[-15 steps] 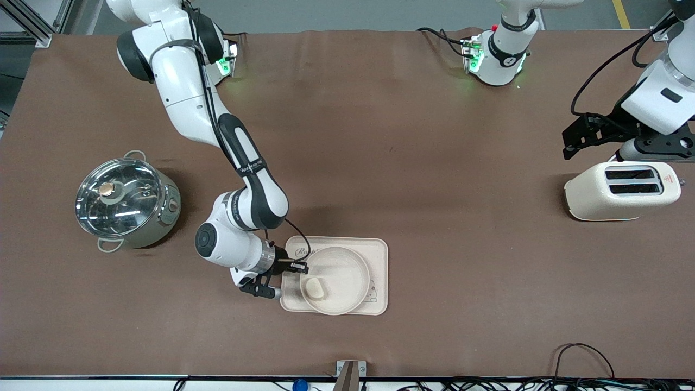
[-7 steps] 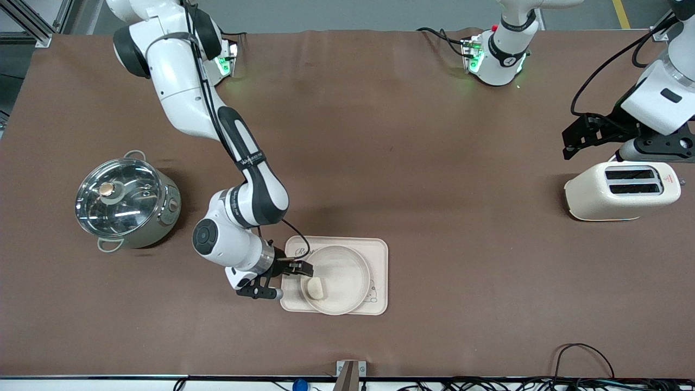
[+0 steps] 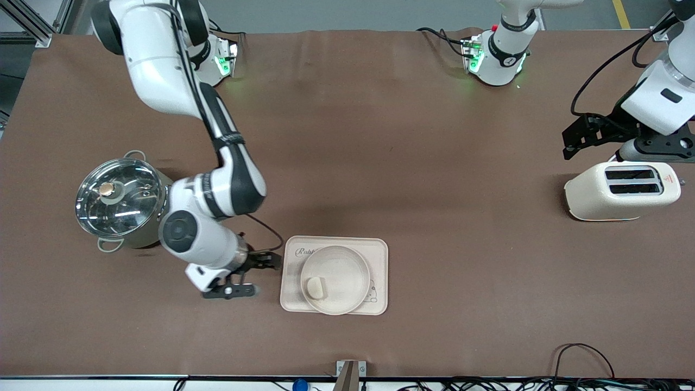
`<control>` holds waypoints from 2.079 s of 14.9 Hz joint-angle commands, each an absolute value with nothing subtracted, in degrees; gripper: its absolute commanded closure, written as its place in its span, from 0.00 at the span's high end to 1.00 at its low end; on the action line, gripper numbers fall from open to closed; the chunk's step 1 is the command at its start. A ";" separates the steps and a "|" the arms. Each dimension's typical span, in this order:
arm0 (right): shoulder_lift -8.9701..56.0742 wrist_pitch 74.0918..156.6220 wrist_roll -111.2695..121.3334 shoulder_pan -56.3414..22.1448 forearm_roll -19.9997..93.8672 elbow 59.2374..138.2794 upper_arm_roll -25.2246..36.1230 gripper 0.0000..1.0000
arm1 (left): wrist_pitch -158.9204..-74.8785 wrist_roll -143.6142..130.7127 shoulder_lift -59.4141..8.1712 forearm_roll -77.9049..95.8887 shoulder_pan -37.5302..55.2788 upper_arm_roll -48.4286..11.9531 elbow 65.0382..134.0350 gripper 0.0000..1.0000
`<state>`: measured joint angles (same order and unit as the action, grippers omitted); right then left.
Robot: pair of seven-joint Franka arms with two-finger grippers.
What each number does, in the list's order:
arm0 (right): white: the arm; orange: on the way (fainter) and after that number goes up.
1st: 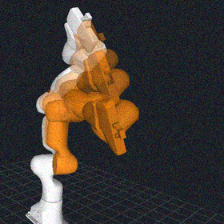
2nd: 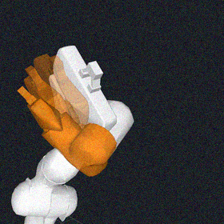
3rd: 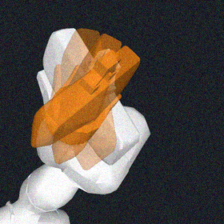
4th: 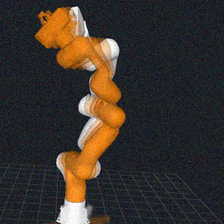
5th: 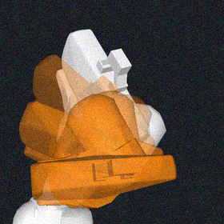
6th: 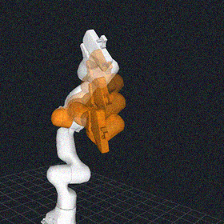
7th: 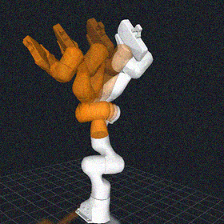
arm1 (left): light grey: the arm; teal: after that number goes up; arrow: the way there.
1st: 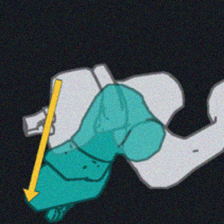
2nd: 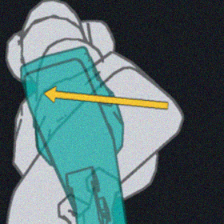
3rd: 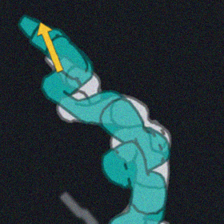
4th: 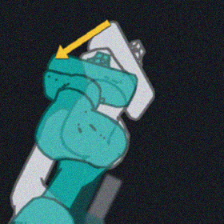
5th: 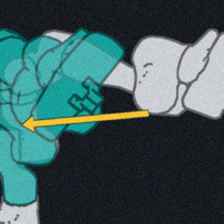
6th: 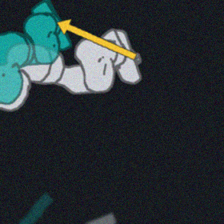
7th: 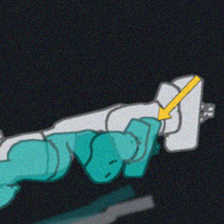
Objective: Place bun in plate and plate on tray
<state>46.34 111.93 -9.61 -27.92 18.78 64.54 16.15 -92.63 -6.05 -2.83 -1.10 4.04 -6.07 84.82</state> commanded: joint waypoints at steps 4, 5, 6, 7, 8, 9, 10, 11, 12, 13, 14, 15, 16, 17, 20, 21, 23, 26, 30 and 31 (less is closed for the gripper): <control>28.67 103.36 -6.94 -27.16 15.30 72.77 22.93 1.00 | -91.49 -5.10 -3.25 -1.32 3.78 -6.24 83.50 1.00; 27.35 102.23 -6.51 -26.72 14.51 72.77 23.98 1.00 | -91.49 -5.10 -3.25 -1.32 3.78 -6.24 83.50 1.00; 26.73 100.48 -5.55 -26.63 13.28 72.34 24.69 1.00 | -91.49 -5.10 -3.25 -1.32 3.78 -6.24 83.50 1.00; 24.72 99.07 -3.88 -26.46 13.10 72.86 24.87 1.00 | -91.49 -5.10 -3.34 -1.32 3.78 -6.24 83.50 1.00; 22.78 96.79 -2.21 -25.24 13.18 73.12 24.52 1.00 | -91.49 -5.10 -3.25 -1.32 3.69 -6.24 83.50 1.00; 20.94 94.16 -1.85 -23.57 13.36 73.65 23.91 1.00 | -91.49 -5.10 -3.34 -1.32 3.69 -6.24 83.50 1.00; 18.31 92.83 -1.76 -22.60 13.27 74.78 23.04 1.00 | -91.49 -5.10 -3.25 -1.32 3.69 -6.24 83.50 1.00; 14.98 92.73 -1.67 -21.89 12.92 77.84 22.42 1.00 | -91.49 -5.10 -3.25 -1.32 3.69 -6.24 83.50 1.00; 11.46 92.81 -1.67 -20.49 11.01 81.00 21.28 1.00 | -91.49 -5.10 -3.25 -1.32 3.69 -6.24 83.50 1.00; 8.47 92.90 -1.67 -18.39 7.51 83.56 18.31 1.00 | -91.49 -5.10 -3.34 -1.32 3.52 -6.24 83.50 1.00; 5.48 92.81 -1.41 -15.15 3.99 85.85 14.28 1.00 | -91.49 -5.10 -3.34 -1.23 3.43 -6.24 83.50 1.00; 1.97 92.81 -0.71 -11.90 3.00 89.18 11.11 1.00 | -91.49 -5.10 -3.34 -1.23 3.43 -6.24 83.50 1.00; -0.50 93.07 0.34 -10.04 2.55 91.64 10.12 1.00 | -91.49 -5.10 -3.25 -1.23 3.43 -6.24 83.58 1.00; -2.18 92.90 1.74 -9.24 2.55 93.24 10.11 1.00 | -91.49 -5.10 -3.25 -1.23 3.43 -6.24 83.58 1.00; -5.88 92.55 6.84 -6.07 2.37 96.58 10.11 1.00 | -91.41 -5.10 -3.34 -1.23 3.43 -6.24 83.67 1.00; -6.50 91.68 7.12 -5.98 2.20 96.77 10.28 1.00 | -91.41 -5.10 -3.25 -1.23 3.43 -6.24 83.67 1.00; -6.85 91.06 7.12 -5.54 0.89 96.85 10.11 1.00 | -91.41 -5.10 -3.25 -1.23 3.43 -6.24 83.76 1.00; -6.94 90.18 7.12 -5.45 0.70 96.68 10.02 1.00 | -91.41 -5.10 -3.25 -1.23 3.43 -6.24 83.76 1.00; -6.68 90.35 7.03 -6.06 0.70 96.42 10.11 1.00 | -91.41 -6.14 -3.25 -1.23 3.34 -6.24 83.41 1.00; -6.68 90.35 7.12 -6.06 0.70 96.24 10.11 1.00 | -91.41 -6.50 -3.25 -1.40 3.34 -6.24 83.41 1.00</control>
<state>-5.08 90.03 6.68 -6.62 1.90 94.78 10.87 -92.34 -6.08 -3.05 -1.10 3.78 -6.00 84.60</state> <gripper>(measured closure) 0.000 0.000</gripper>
